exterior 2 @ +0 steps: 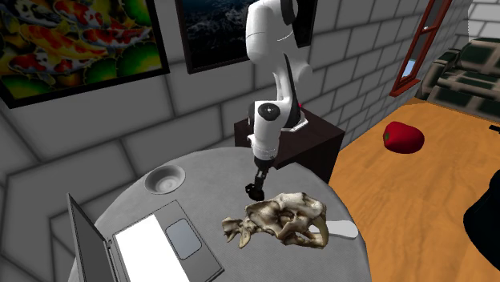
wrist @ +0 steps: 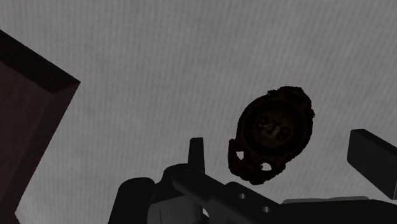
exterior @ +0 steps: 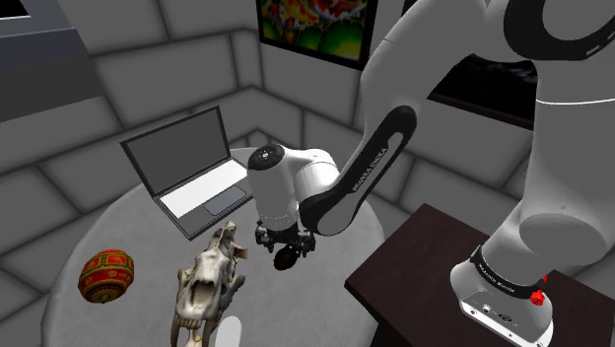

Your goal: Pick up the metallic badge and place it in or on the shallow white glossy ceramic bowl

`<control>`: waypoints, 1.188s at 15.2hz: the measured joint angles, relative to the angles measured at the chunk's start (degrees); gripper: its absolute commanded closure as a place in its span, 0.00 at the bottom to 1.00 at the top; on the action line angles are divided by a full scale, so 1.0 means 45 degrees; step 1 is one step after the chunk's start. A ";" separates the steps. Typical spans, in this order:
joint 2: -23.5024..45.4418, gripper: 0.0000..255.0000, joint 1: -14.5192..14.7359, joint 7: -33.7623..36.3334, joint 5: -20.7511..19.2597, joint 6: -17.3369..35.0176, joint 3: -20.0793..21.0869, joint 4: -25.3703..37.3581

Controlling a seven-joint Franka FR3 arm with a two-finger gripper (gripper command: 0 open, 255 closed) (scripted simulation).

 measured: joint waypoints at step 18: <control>0.2560 1.00 0.1667 0.1934 -0.1636 0.0569 -0.1806 0.1572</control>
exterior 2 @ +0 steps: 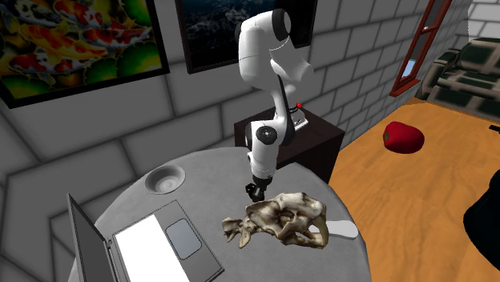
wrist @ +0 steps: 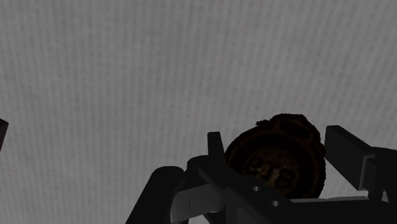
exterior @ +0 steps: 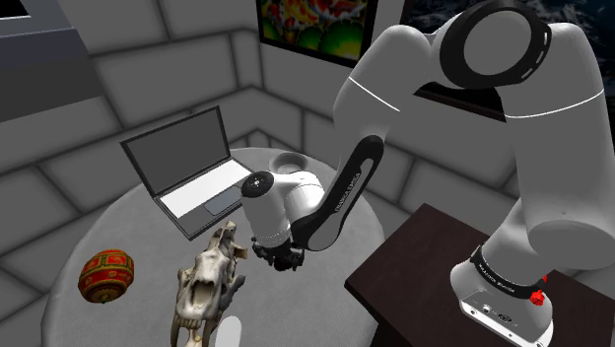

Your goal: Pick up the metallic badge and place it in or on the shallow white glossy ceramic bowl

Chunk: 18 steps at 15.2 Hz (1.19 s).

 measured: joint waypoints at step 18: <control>-0.1193 1.00 -0.0675 -0.0645 0.0952 -0.0733 0.0873 -0.0375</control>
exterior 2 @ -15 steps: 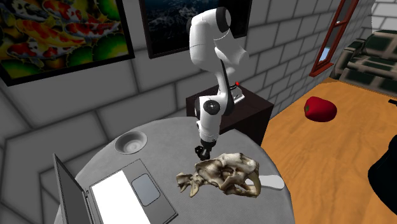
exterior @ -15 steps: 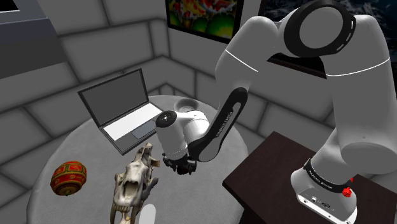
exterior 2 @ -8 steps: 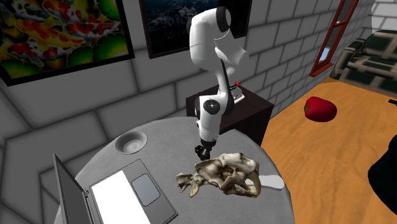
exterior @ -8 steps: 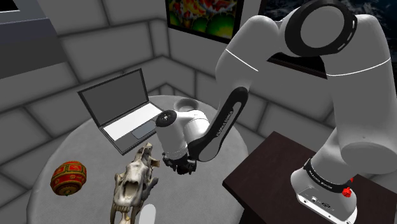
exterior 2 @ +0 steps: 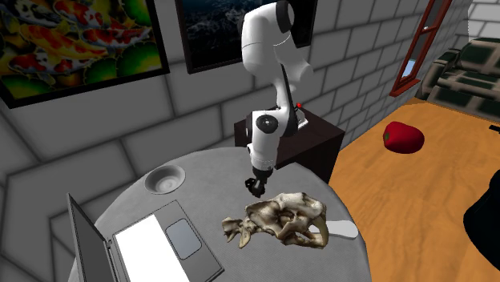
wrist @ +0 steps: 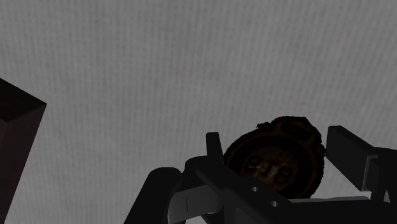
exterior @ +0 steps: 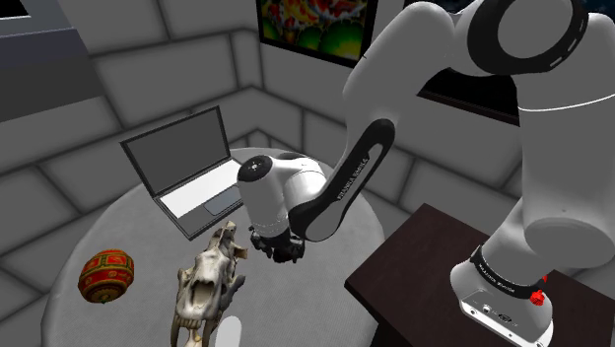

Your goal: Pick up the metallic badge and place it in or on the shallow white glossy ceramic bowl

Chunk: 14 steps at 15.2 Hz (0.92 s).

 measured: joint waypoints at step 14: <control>-0.2127 1.00 -0.1173 -0.1345 0.1982 -0.1468 0.1524 -0.0269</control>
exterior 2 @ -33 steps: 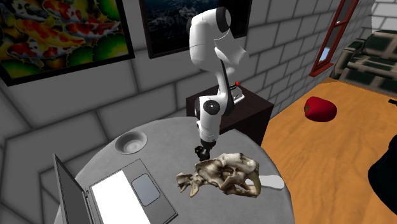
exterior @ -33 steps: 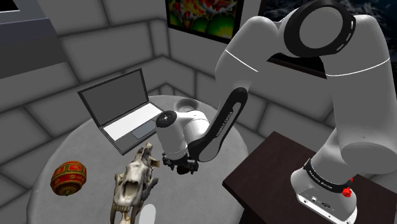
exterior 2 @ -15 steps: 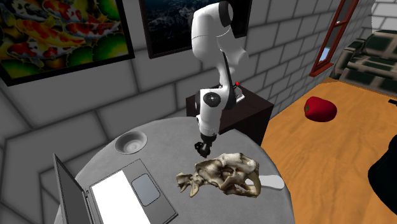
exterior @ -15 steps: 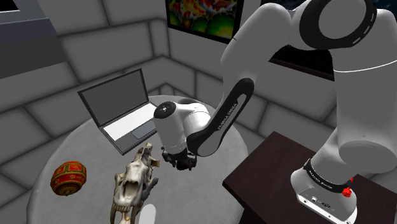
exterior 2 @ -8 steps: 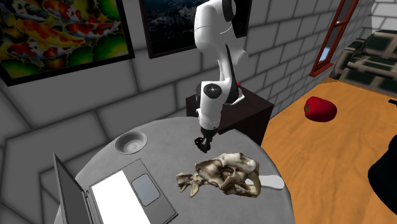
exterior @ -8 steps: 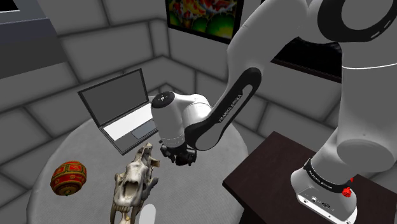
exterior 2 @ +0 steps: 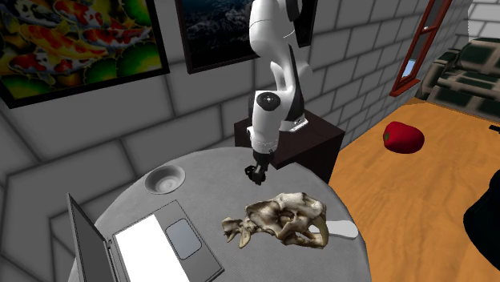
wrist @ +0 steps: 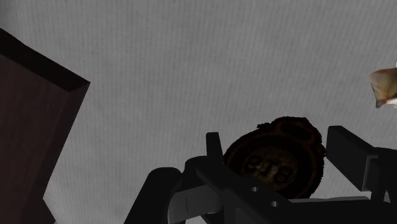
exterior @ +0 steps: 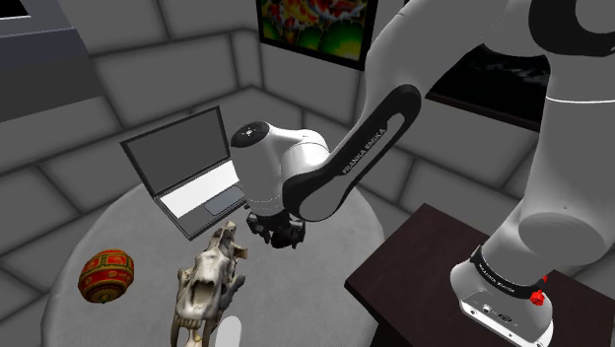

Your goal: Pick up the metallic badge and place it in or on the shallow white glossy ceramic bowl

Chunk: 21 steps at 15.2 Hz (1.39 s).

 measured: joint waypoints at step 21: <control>0.2494 1.00 -0.2355 -0.4991 -0.0651 -0.1938 -0.1896 0.4785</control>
